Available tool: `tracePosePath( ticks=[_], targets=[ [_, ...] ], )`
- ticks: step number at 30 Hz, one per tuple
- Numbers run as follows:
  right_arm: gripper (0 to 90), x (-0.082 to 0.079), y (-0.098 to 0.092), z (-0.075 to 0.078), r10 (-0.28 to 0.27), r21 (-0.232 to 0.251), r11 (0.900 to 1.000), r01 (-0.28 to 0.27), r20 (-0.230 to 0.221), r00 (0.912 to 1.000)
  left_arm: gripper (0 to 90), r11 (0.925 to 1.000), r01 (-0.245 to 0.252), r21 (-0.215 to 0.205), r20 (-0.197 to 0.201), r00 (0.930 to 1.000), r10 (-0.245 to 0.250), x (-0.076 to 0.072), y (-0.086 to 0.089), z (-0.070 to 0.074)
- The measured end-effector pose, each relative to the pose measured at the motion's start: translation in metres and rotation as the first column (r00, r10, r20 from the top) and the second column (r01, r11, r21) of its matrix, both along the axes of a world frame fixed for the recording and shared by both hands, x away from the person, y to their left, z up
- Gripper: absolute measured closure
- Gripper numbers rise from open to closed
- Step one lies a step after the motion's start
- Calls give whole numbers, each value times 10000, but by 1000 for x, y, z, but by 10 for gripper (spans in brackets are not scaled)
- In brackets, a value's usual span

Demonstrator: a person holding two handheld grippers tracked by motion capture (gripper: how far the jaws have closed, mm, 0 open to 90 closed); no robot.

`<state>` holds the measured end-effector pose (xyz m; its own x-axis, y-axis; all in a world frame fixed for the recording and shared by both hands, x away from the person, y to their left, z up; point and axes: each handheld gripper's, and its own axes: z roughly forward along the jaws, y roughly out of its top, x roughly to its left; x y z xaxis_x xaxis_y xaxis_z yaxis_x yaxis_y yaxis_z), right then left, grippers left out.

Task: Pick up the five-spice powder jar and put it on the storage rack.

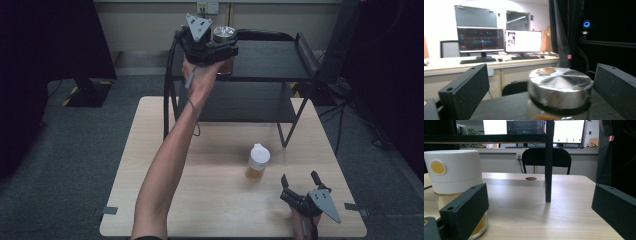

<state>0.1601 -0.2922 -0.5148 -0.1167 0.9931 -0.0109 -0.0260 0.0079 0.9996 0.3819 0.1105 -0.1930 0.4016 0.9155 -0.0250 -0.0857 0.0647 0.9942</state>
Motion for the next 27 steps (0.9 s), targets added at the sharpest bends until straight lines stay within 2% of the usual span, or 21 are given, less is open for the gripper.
tracePosePath(
  ticks=[2, 5, 8, 11, 14, 18, 21, 25, 27],
  targets=[
    [0, 0, 0, 0, -1, 2, 10000, 1, 0, 10000, 0, 9999, 83, -111, -300, 9995, -87, -2, 6, 2],
    [0, 0, 0, 0, 13, 1, 10000, -13, 0, 10000, 0, 10000, -69, 51, -315, 9995, 70, -9, 8, -1],
    [0, 0, 0, 0, 4, -2, 10000, -4, 16, 10000, 0, 10000, 16, -41, -372, 9993, -17, -16, 13, -5],
    [0, 0, 0, 0, -6, 0, 10000, 6, 14, 10000, 0, 10000, 89, -17, -151, 9998, -90, -25, 17, -10],
    [0, 0, 0, 0, -12, -8, 10000, 12, 8, 10000, 0, 9993, 218, 293, 12, 9998, -219, -34, 21, -10],
    [0, 0, 0, 0, -25, -1, 10000, 25, 7, 10000, 0, 9986, 492, 173, 43, 9988, -492, -47, 31, -11],
    [0, 0, 0, 0, -25, -9, 10000, 25, 14, 10000, 0, 9988, 372, 324, 293, 9988, -382, -61, 34, -19],
    [0, 0, 0, 0, 23, -6, 10000, -23, 13, 10000, 0, 9986, 442, 300, 418, 9981, -454, -80, 42, -31],
    [0, 0, 0, 0, 34, -5, 10000, -34, 3, 10000, 0, 9983, 345, 466, 457, 9983, -366, -90, 44, -36]
  ],
)
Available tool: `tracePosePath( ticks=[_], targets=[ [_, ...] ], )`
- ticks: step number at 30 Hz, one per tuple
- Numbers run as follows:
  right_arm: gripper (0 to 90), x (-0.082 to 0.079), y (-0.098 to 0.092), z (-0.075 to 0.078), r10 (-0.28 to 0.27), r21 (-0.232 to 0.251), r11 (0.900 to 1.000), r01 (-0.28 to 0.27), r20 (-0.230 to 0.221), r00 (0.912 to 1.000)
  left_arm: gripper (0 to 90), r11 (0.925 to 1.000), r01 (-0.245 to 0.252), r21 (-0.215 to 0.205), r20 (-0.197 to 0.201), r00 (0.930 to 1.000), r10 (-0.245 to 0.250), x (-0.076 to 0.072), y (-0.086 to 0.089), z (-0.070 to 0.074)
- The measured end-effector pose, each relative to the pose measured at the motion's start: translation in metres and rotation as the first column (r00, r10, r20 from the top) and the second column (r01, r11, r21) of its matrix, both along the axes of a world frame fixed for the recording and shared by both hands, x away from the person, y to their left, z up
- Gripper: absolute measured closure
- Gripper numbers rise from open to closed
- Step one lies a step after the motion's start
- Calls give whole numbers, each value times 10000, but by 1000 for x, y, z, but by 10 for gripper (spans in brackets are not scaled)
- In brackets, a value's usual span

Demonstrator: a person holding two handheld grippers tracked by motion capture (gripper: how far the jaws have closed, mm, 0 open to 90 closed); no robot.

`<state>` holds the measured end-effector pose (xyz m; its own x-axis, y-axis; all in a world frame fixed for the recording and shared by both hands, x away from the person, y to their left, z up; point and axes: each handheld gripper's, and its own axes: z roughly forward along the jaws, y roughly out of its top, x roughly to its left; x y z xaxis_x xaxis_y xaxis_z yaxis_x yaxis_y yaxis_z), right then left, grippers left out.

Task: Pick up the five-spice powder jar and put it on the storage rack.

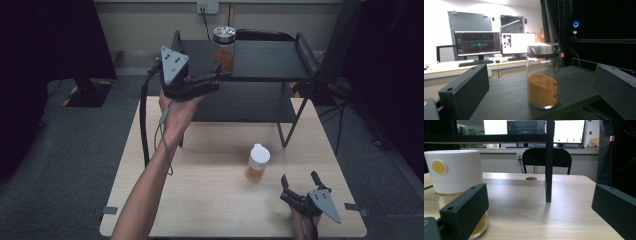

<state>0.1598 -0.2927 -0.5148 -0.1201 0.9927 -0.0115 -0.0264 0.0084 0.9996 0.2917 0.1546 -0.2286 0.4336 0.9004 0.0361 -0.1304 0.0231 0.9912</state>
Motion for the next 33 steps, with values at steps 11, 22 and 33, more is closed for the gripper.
tracePosePath(
  ticks=[11, 22, 33],
  targets=[
    [0, 0, 1, 0, -53, -2, 10000, 53, 2, 10000, 2, 9991, -363, -212, 90, 9993, 365, -42, 5, -44],
    [0, 0, 0, 0, 25, 1, 10000, -25, 20, 10000, 3, 9971, -697, -320, -333, 9971, 687, -75, 16, -115],
    [0, 0, 0, 0, 27, 2, 10000, -27, -1, 10000, 3, 9935, -1139, 25, -504, 9922, 1139, -93, 21, -193]
  ],
)
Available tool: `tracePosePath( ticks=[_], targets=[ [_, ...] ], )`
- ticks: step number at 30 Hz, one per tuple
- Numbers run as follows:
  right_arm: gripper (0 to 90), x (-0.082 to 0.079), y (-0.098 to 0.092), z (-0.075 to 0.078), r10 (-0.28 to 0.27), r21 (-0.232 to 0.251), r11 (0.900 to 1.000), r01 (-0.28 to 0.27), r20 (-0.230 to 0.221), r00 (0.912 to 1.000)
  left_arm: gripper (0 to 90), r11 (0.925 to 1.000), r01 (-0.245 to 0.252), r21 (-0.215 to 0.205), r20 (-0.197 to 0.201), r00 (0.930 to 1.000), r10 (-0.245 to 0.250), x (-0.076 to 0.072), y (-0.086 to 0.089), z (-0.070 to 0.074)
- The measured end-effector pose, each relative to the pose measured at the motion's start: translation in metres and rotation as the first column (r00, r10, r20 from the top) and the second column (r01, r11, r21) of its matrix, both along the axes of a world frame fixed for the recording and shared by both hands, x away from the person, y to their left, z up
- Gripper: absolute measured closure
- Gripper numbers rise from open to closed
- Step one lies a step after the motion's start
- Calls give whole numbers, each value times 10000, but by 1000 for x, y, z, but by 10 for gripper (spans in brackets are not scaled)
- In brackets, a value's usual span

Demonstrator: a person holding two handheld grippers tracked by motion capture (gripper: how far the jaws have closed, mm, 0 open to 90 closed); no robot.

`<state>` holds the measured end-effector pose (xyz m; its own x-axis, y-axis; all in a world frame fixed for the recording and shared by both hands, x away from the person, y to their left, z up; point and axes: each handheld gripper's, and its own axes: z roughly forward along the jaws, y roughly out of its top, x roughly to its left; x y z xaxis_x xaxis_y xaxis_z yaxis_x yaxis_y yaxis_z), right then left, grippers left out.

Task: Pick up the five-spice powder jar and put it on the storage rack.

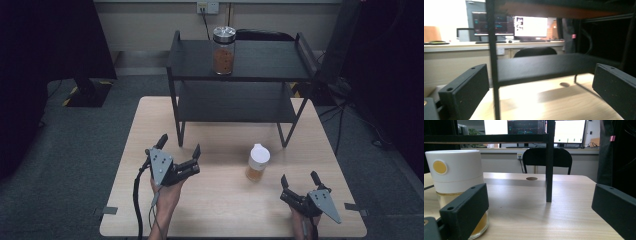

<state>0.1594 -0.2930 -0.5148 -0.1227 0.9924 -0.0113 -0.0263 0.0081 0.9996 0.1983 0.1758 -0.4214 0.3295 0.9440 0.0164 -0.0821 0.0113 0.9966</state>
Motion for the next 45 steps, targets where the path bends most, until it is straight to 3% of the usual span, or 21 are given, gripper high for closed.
tracePosePath(
  ticks=[3, 6, 10, 13, 15, 20, 25, 34, 37, 45],
  targets=[
    [0, 0, 0, 0, -24, 2, 10000, 24, 1, 10000, 3, 10000, -4, 93, -449, 9990, 8, -3, 5, -9],
    [0, 0, 1, 0, -46, 2, 10000, 46, 1, 10000, 4, 9998, 0, -175, -568, 9984, -10, -6, 10, -22],
    [0, 0, 1, 0, -56, -2, 10000, 56, 1, 10000, 18, 9989, -331, -346, 294, 9990, 341, -13, 9, -51],
    [0, 0, 1, 0, -78, -2, 10000, 78, 3, 10000, 17, 9991, -197, -375, 361, 9991, 210, -15, 11, -62],
    [0, 0, 1, 0, -89, -2, 10000, 89, 4, 10000, 14, 9998, -180, -123, 240, 9995, 183, -18, 11, -65],
    [0, 0, 2, 0, -107, -1, 9999, 107, 5, 9999, 7, 9999, 95, -40, -402, 9991, -96, -21, 16, -70],
    [0, 0, 2, 0, -121, -3, 9999, 121, 4, 9999, 3, 9998, 100, 170, -373, 9993, -94, -24, 14, -80],
    [0, 0, 2, 0, -131, -2, 9999, 131, 4, 9999, 0, 9990, 438, -102, -368, 9983, -442, -26, 15, -93],
    [0, 0, 2, 0, -131, -7, 9999, 131, -1, 9999, 0, 9996, 272, -3, -294, 9992, -272, -28, 12, -99],
    [0, 0, 3, 0, -165, -8, 9999, 165, -9, 9999, 0, 9995, 275, -155, -592, 9978, -284, -26, 13, -97]
  ],
)
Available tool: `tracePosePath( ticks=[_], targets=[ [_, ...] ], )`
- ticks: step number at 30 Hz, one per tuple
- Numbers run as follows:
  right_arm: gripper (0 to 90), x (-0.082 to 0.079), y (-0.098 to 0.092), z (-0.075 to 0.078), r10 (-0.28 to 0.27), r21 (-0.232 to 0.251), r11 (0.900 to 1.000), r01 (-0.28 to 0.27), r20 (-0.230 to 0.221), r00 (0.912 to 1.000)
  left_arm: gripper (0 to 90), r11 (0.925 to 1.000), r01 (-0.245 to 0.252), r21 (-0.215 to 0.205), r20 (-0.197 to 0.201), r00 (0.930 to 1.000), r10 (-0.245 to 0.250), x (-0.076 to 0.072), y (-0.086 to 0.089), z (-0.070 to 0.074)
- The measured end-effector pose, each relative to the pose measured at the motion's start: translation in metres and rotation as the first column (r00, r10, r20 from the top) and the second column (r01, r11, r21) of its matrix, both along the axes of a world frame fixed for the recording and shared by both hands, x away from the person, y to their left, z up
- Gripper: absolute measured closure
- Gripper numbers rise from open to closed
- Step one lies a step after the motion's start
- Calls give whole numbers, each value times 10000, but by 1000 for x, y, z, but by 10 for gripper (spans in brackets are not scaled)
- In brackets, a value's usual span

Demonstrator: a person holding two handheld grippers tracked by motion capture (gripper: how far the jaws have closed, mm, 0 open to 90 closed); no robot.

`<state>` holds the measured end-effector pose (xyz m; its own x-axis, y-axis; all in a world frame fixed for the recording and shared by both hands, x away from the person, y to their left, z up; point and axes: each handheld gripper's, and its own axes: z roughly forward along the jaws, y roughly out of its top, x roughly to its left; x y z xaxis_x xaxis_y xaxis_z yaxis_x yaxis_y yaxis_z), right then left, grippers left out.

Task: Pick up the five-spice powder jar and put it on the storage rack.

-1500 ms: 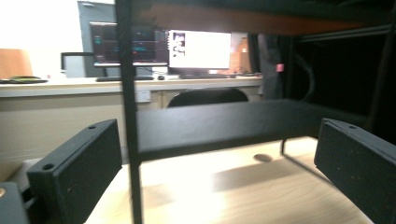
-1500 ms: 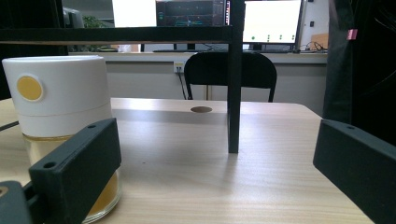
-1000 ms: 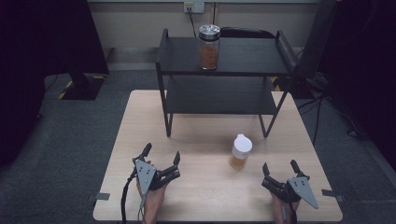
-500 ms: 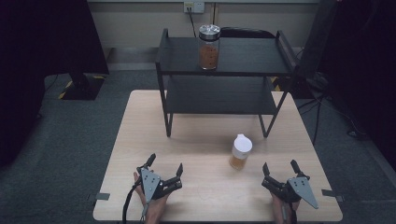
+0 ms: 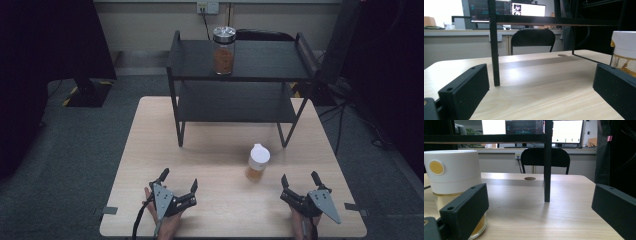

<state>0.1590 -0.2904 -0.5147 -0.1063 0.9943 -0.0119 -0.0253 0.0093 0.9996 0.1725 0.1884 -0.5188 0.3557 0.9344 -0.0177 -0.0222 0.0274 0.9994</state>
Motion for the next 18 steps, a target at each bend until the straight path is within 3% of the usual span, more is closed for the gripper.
tracePosePath(
  ticks=[3, 18],
  targets=[
    [0, 0, 0, 0, -5, 2, 10000, 5, 1, 10000, 0, 9999, -5, 168, -49, 10000, 6, 1, -2, 2],
    [0, 0, 0, 0, 6, 5, 10000, -6, 3, 10000, 1, 9999, -120, 99, -59, 9999, 120, 0, -3, 1]
  ],
)
